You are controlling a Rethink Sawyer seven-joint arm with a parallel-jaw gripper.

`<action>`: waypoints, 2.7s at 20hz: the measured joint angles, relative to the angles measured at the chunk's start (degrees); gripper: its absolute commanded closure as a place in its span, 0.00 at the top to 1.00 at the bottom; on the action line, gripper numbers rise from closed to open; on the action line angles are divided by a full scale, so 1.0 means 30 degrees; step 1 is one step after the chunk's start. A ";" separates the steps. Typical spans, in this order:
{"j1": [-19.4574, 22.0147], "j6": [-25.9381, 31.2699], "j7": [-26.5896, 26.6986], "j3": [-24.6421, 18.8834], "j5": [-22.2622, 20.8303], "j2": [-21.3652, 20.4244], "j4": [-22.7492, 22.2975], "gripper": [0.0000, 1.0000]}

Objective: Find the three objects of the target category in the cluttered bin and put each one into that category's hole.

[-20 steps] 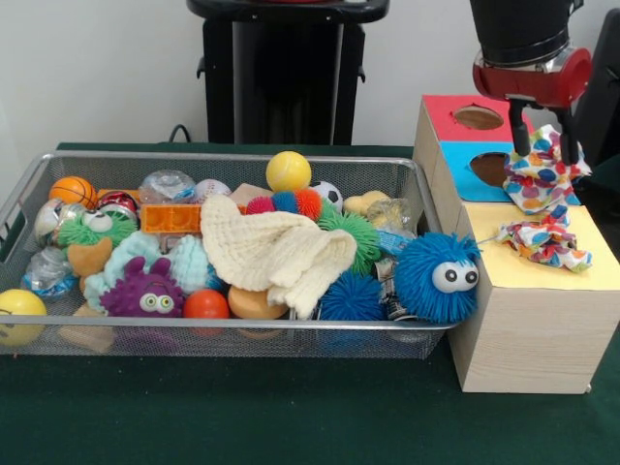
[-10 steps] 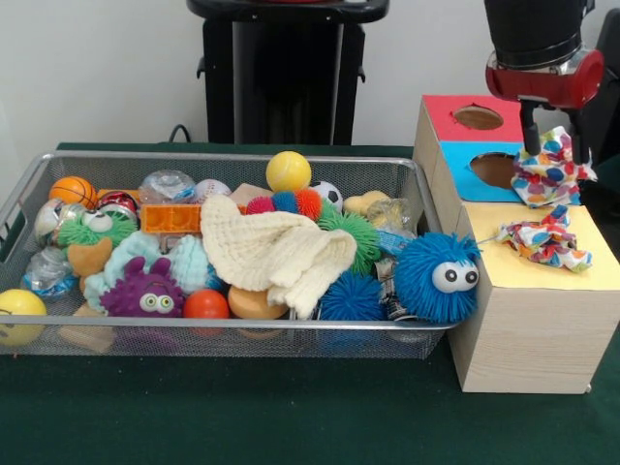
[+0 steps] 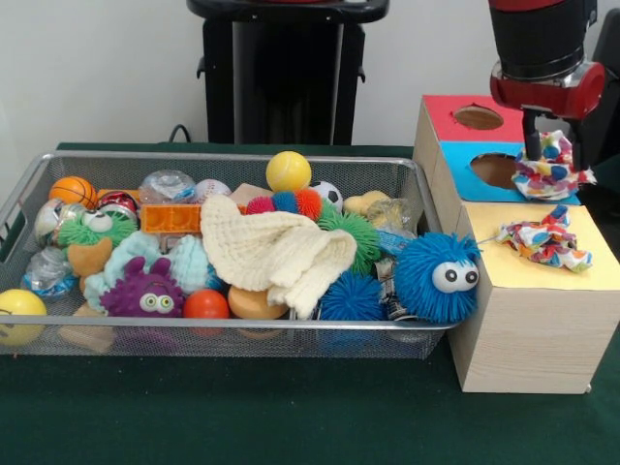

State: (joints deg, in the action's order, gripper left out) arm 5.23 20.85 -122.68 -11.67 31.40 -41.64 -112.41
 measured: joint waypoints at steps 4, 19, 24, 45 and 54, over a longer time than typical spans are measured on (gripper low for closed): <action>-0.1104 0.0006 0.0000 0.1305 -0.0860 0.0465 0.0656 1.00; -0.2904 0.0717 0.0000 0.3740 -0.2530 0.1252 0.2691 0.00; -0.2719 0.1311 0.0000 0.3905 -0.2534 0.1315 0.2763 0.00; -0.0850 0.8691 0.0000 0.4437 -0.3548 -0.1379 0.3860 0.00; -0.0636 0.8580 0.0000 0.4544 -0.3988 -0.1595 0.5001 0.00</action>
State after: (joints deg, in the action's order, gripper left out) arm 3.32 46.59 -122.68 1.97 19.44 -46.42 -97.41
